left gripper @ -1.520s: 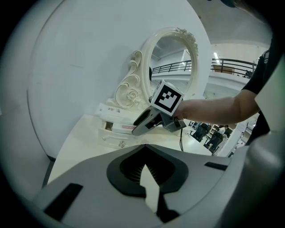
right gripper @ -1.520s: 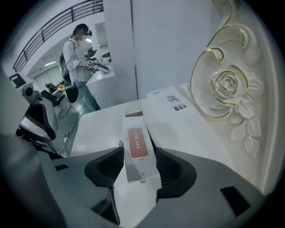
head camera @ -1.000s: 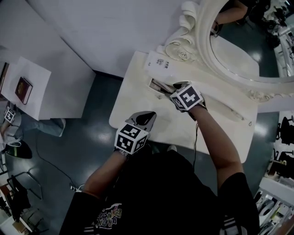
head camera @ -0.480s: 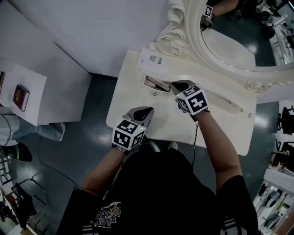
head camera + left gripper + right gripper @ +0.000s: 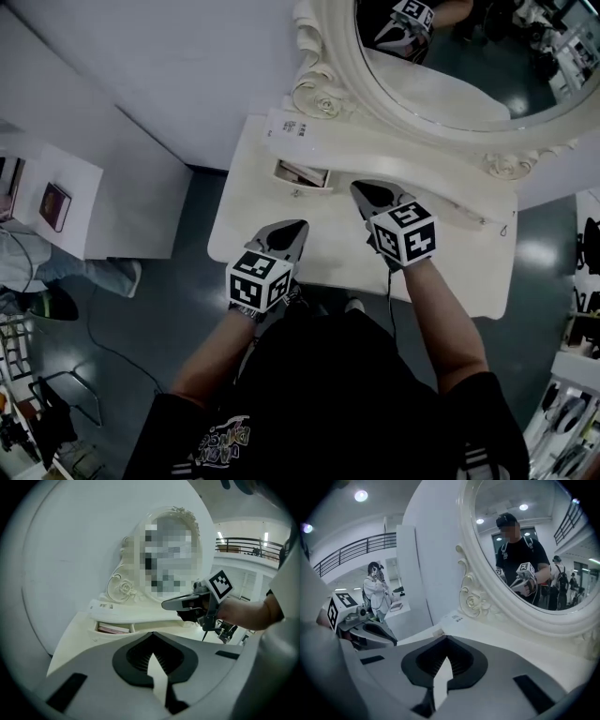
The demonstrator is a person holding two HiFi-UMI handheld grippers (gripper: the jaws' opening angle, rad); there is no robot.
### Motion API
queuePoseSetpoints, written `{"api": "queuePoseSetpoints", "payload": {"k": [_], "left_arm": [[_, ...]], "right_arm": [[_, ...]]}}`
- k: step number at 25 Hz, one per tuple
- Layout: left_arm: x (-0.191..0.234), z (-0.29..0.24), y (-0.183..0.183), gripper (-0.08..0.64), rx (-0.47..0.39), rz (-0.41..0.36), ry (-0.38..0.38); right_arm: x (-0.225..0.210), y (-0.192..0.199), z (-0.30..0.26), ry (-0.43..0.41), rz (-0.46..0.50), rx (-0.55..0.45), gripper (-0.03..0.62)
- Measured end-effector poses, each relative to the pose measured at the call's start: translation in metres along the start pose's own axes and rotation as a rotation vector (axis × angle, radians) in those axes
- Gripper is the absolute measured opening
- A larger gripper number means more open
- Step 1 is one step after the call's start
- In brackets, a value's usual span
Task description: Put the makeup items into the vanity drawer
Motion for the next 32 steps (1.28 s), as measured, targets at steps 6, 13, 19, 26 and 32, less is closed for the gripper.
{"api": "queuePoseSetpoints", "payload": {"k": [6,13,19,26,32], "left_arm": [[-0.055,0.002,-0.006,0.000,-0.036,-0.017,-0.054],[-0.117,-0.001,0.006,0.000,-0.062,0.018,-0.087],[-0.168,0.006,0.019,0.000,-0.089,0.037,-0.120],[-0.207,0.017,0.044,0.000,-0.093,0.117,-0.159],[-0.219,0.036,0.066,0.000,-0.079,0.138,-0.158]], "right_arm": [[0.001,0.013,0.064,-0.045,-0.055,-0.102,0.029],[-0.003,0.047,0.114,-0.126,-0.112,-0.132,0.029],[0.004,0.075,0.157,-0.185,-0.121,-0.142,0.029],[0.025,0.105,0.194,-0.230,-0.116,-0.133,0.029],[0.053,0.130,0.207,-0.239,-0.158,-0.119,0.029]]}}
Point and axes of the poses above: the fingertips, and each gripper's own axes: z backward along the fingers, x to its left, y out of its underside, the point moved 9 cm from there along z, backward along the fingers, and after that the axes turned 1 degree about -z, right-handed, at the moved point
